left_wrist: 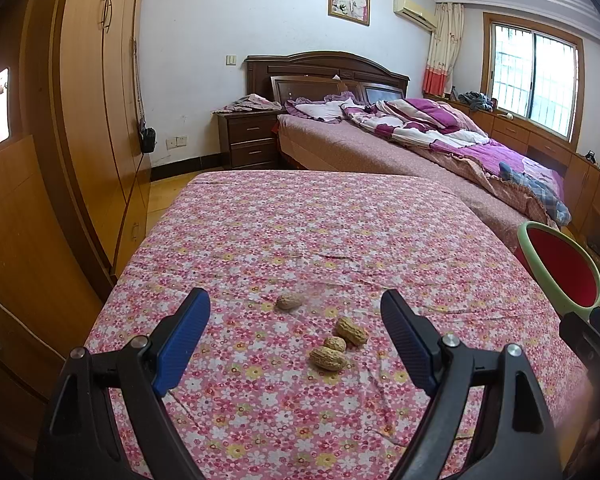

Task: Collect trash

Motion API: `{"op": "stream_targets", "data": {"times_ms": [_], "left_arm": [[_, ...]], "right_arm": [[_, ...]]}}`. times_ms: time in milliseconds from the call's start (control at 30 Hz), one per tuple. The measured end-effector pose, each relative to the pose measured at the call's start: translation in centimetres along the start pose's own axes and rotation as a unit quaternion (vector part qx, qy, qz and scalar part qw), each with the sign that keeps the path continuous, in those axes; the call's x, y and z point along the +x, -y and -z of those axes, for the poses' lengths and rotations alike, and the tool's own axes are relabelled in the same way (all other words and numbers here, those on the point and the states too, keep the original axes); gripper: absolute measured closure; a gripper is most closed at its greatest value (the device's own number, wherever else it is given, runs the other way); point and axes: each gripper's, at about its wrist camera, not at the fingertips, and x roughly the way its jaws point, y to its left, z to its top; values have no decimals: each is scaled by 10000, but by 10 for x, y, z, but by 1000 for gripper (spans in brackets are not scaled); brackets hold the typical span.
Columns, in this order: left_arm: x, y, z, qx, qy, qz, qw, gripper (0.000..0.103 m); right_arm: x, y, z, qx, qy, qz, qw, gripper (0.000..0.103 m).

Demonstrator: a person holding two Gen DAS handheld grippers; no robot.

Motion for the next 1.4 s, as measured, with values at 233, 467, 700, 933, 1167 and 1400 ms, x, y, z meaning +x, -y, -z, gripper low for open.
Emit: {"op": "stream_targets", "data": {"times_ms": [233, 467, 700, 933, 1167, 1400], "left_arm": [[0, 0, 0, -2, 1, 2, 10000, 16], [0, 0, 0, 0, 0, 2, 10000, 16], [0, 0, 0, -4, 0, 6, 10000, 16], [-1, 0, 1, -12, 6, 19, 10000, 16], [-1, 1, 1, -18, 17, 21, 10000, 16], [-5, 0, -1, -38, 46, 57, 10000, 16]], "right_arm": [[0, 1, 0, 0, -3, 0, 10000, 6], [0, 1, 0, 5, -6, 1, 10000, 6], [1, 1, 0, 5, -9, -1, 10000, 6], [1, 1, 0, 5, -9, 5, 10000, 6], [0, 1, 0, 9, 1, 10, 10000, 6], [-2, 1, 0, 2, 33, 19, 10000, 6]]}}
